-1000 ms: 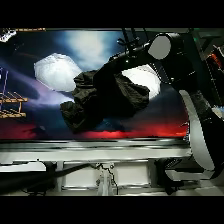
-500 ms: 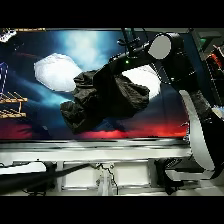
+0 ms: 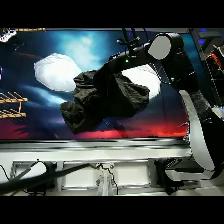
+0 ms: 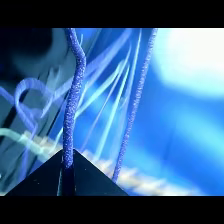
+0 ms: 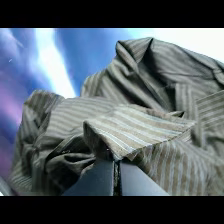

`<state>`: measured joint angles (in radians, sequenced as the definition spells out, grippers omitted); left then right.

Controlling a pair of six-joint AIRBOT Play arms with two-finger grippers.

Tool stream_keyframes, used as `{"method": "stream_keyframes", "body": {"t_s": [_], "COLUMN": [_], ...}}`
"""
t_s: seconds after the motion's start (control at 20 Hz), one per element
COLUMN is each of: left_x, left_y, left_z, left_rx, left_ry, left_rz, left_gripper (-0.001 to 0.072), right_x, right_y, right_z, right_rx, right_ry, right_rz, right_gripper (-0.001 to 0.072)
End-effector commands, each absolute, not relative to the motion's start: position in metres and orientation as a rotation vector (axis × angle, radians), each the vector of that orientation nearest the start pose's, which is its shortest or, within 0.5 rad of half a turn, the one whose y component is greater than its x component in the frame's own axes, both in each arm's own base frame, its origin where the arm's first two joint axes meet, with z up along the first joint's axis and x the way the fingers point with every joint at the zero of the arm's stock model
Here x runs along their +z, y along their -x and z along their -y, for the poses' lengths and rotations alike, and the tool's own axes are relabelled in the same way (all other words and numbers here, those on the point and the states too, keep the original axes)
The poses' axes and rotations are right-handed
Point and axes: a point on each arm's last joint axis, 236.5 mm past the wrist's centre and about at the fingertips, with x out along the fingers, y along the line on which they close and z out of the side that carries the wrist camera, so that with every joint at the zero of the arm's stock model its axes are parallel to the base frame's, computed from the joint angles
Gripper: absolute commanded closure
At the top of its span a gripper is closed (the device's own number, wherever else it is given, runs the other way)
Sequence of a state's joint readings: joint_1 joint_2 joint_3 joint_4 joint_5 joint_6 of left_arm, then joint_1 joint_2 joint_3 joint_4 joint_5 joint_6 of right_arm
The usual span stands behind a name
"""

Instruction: Fold the clothes and pants, and hang the long-sleeved shirts on hangers.

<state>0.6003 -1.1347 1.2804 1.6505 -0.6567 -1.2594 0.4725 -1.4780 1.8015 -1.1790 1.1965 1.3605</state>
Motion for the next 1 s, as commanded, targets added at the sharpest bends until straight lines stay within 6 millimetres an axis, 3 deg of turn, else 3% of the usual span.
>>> {"method": "stream_keyframes", "body": {"t_s": [0.0, 0.1, 0.2, 0.35, 0.45, 0.6, 0.7, 0.95], "left_x": [0.257, 0.269, 0.257, 0.223, 0.209, 0.200, 0.201, 0.199], "left_y": [-0.384, -0.370, -0.342, -0.285, -0.246, -0.207, -0.196, -0.202], "left_z": [-0.181, -0.116, -0.055, 0.006, 0.029, 0.054, 0.070, 0.101], "left_rx": [0.345, 0.213, 0.065, -0.135, -0.227, -0.352, -0.427, -0.547], "left_ry": [-0.084, -0.122, -0.121, -0.161, -0.182, -0.232, -0.255, -0.282], "left_rz": [-0.460, -0.447, -0.528, -0.732, -0.838, -0.912, -0.905, -0.893], "left_gripper": [0.0695, 0.0695, 0.0695, 0.0695, 0.0695, 0.0695, 0.0695, 0.0695], "right_x": [0.193, 0.195, 0.198, 0.199, 0.198, 0.195, 0.191, 0.179], "right_y": [-0.424, -0.434, -0.446, -0.456, -0.459, -0.457, -0.452, -0.437], "right_z": [-0.298, -0.289, -0.279, -0.264, -0.258, -0.256, -0.255, -0.253], "right_rx": [0.775, 0.742, 0.706, 0.671, 0.660, 0.660, 0.667, 0.685], "right_ry": [0.122, 0.135, 0.140, 0.130, 0.127, 0.128, 0.134, 0.150], "right_rz": [-0.771, -0.747, -0.721, -0.714, -0.718, -0.735, -0.762, -0.838], "right_gripper": [0.0681, 0.0681, 0.0680, 0.0681, 0.0680, 0.0680, 0.0681, 0.0680]}}
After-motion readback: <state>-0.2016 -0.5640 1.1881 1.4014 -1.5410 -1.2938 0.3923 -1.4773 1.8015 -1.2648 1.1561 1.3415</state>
